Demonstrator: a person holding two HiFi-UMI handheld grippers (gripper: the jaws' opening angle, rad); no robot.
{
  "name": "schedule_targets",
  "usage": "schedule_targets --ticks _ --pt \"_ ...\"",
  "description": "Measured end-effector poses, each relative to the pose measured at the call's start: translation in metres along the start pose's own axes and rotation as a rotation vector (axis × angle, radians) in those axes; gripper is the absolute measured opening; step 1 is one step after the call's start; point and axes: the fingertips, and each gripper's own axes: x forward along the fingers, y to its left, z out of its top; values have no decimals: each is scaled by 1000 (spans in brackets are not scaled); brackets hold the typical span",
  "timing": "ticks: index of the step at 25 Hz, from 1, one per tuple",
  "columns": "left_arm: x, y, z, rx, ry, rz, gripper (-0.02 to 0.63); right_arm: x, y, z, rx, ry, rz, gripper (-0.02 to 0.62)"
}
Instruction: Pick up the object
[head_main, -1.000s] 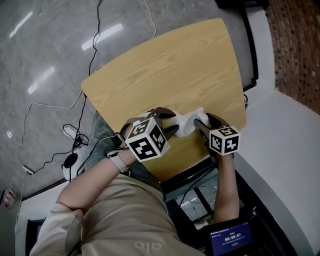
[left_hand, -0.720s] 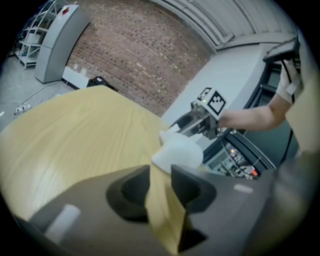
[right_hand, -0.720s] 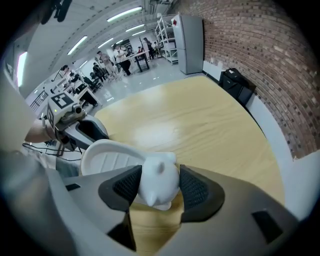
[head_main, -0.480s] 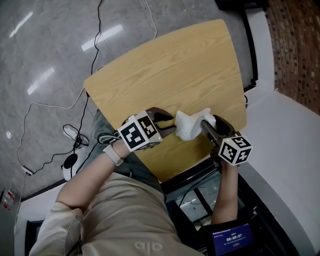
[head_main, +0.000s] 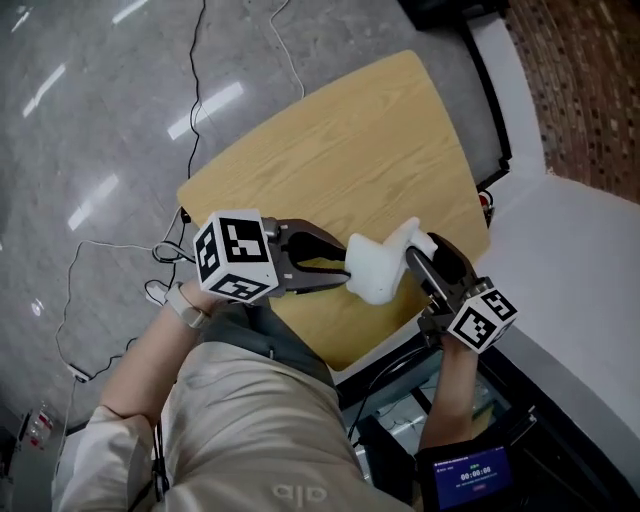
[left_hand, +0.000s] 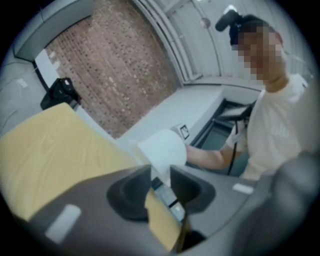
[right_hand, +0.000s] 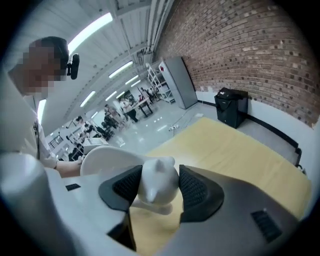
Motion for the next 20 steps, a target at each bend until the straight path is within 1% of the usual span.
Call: schedule_targets --ticks 3,4,6,8,10,12,13,16,20 --pt "-23 -27 34 -15 -29 -113 104 -7 31 21 42 -135 65 236" --pt "-30 -36 45 -14 -28 -134 104 -11 42 28 40 -174 75 236" --pt "-39 -55 64 1 -6 -154 104 -22 64 45 0 -235 69 236" --pt "-47 -70 82 52 49 -149 104 -35 83 64 -70 -294 36 236" --pt "-50 -83 96 120 115 -114 104 -51 98 83 -155 -336 -5 235" --pt "-48 -98 106 186 176 -89 104 -68 110 100 -217 -368 -22 235" --pt "-47 -107 112 216 199 -93 104 -76 116 108 -234 -390 -24 233" --pt "-50 -132 138 287 225 -151 104 -100 137 133 -262 -475 -29 230" --pt "-47 -158 160 341 211 -213 109 -129 154 149 -306 -558 -47 229"
